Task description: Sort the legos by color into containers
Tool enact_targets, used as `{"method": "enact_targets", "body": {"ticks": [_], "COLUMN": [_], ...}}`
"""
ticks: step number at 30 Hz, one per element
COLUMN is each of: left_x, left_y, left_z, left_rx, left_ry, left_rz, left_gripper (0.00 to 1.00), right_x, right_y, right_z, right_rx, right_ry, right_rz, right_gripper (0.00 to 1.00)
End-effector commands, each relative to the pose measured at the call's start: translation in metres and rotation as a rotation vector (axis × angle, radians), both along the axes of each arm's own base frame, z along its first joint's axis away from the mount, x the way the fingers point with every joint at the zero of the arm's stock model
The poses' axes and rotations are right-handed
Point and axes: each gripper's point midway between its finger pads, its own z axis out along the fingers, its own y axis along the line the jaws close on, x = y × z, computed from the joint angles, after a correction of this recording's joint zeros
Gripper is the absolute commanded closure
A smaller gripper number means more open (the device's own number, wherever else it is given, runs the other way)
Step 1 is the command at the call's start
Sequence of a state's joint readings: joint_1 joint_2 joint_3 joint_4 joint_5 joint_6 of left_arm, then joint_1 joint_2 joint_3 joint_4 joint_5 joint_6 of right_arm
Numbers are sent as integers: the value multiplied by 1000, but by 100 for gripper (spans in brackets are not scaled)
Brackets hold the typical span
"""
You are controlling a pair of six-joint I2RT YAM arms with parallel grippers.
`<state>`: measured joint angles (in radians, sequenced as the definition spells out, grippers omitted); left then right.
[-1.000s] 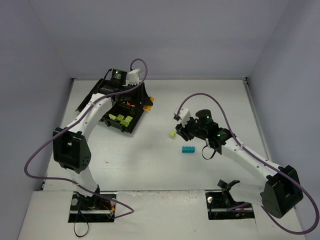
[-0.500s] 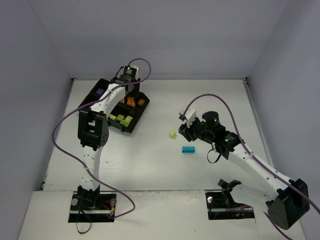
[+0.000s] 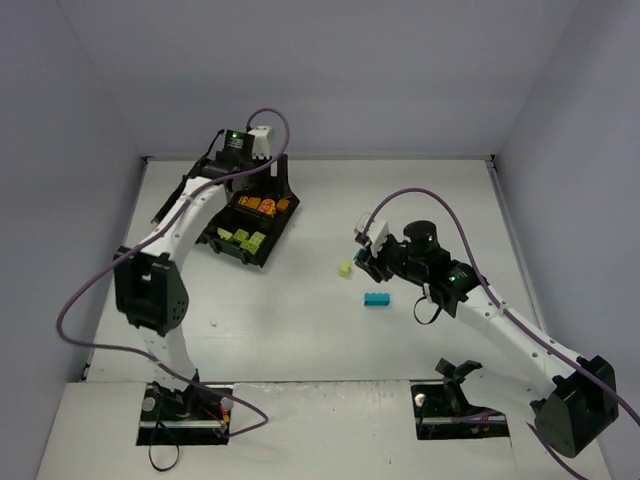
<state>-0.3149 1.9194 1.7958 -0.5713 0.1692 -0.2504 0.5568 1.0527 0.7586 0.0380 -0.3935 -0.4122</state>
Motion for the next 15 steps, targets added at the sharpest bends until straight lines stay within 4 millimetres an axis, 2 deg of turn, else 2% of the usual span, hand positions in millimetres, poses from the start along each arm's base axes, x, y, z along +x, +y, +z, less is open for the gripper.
{"method": "enact_targets", "body": {"ticks": [1,2,3,4,6,10,15], "left_x": [-55,-65,-82,-99,-119,-160,-167], "left_y": [-57,-65,-74,-85,-93,-123,-145], "left_z": [102,94,107,111,108,107,101], "left_rx": [-368,-422,-489,-548,-580,-607,-648], "left_ry": [-103,-83,-73,-47,-16,15,42], "left_rz": [-226,-260,-288,-357,-401,-527,-554], "left_gripper": [23,23,23,23,23,23,23], "right_x": [17,18,19,22,22,25,25], "right_y": [18,19,22,24,29,38,47], "right_z": [46,48,52,54,59,70,80], "right_rx": [46,42,48,48,55,73,91], "right_ry": [-157,-173,-184,-191,-201,-219,-234], "right_rz": [74,84,99,104,130,168,209], "right_gripper": [100,100,100,100,99,98,96]}}
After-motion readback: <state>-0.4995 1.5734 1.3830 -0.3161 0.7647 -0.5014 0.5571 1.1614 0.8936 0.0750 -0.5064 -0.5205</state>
